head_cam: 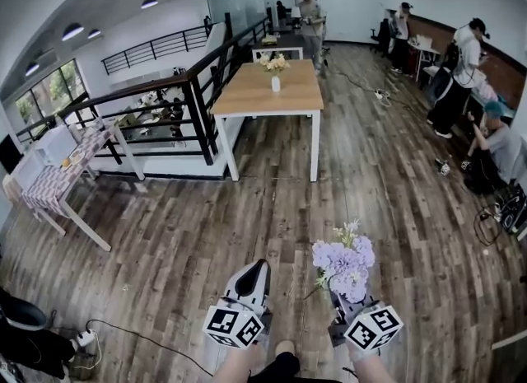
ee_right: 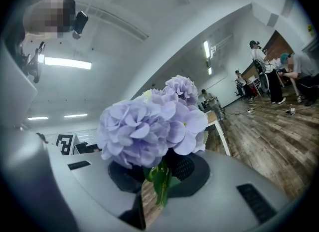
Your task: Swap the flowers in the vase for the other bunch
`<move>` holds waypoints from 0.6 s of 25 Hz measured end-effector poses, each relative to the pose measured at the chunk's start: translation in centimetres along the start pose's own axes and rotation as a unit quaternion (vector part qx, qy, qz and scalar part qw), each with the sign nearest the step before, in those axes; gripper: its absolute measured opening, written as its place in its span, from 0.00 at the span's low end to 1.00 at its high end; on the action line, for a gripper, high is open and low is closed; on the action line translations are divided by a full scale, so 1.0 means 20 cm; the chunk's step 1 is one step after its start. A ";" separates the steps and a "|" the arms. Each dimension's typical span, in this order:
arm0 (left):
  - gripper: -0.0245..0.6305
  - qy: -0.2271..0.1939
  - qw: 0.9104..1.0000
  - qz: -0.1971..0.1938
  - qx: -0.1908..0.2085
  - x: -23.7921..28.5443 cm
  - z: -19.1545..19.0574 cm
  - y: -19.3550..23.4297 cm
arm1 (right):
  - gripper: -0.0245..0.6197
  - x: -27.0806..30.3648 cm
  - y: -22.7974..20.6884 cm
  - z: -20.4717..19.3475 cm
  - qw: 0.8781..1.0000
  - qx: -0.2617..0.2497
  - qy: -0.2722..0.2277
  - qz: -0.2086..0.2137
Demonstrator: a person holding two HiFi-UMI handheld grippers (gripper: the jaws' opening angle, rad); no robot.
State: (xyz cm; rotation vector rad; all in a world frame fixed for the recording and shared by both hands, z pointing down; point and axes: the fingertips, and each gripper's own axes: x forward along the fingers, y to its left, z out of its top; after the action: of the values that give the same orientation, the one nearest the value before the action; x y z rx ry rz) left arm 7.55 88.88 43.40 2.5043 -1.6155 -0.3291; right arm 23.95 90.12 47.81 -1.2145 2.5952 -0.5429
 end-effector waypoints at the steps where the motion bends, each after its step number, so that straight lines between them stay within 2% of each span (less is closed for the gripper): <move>1: 0.06 0.003 1.000 -0.002 0.002 0.06 0.00 0.04 | 0.15 0.06 -0.03 0.00 1.000 0.003 0.001 -0.002; 8: 0.06 0.008 1.000 -0.009 -0.015 0.40 -0.01 0.33 | 0.15 0.44 -0.22 0.03 1.000 0.010 0.002 -0.021; 15: 0.05 0.008 1.000 -0.005 -0.019 0.57 -0.03 0.54 | 0.15 0.70 -0.32 0.04 1.000 0.013 0.000 -0.027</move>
State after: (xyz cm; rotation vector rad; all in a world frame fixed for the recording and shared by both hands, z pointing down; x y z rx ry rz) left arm 2.70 74.09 45.25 2.4804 -1.5767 -0.3364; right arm 19.84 75.41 49.21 -1.2798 2.5541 -0.5840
